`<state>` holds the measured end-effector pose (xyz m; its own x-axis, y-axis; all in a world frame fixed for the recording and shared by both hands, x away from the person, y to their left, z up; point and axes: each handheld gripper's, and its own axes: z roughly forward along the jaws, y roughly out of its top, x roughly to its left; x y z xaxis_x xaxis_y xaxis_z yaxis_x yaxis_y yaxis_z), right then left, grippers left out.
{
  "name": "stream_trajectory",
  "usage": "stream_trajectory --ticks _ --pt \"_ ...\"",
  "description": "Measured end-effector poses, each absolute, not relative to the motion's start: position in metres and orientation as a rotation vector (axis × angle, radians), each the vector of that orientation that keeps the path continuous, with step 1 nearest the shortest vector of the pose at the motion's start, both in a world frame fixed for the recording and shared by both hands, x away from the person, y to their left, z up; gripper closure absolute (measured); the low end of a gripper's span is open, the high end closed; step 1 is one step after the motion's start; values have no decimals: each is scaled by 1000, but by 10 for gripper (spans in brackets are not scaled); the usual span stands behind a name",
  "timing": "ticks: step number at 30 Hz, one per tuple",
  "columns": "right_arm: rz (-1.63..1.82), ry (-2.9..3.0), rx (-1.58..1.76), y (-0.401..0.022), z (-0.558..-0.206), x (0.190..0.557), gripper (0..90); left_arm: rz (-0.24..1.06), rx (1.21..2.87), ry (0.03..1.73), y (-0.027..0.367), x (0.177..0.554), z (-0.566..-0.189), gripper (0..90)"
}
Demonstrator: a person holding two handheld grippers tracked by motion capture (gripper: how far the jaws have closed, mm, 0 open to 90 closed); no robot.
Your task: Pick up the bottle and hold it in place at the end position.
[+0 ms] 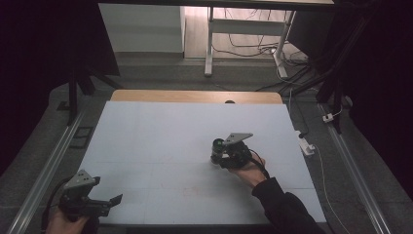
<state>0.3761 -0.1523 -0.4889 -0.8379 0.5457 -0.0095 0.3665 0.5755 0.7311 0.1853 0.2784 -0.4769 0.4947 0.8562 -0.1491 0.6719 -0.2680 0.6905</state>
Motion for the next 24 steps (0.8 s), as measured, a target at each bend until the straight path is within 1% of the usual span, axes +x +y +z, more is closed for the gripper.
stream_trajectory --ticks 8,16,24 --pt "1131 2593 789 -141 -479 382 525 324 2020 1257 279 186 -477 3" --pt "1130 2596 734 -126 -467 390 524 321 2020 1258 279 186 -477 3" --pt "1146 2613 696 -110 -465 401 525 323 2023 1258 279 186 -477 3"
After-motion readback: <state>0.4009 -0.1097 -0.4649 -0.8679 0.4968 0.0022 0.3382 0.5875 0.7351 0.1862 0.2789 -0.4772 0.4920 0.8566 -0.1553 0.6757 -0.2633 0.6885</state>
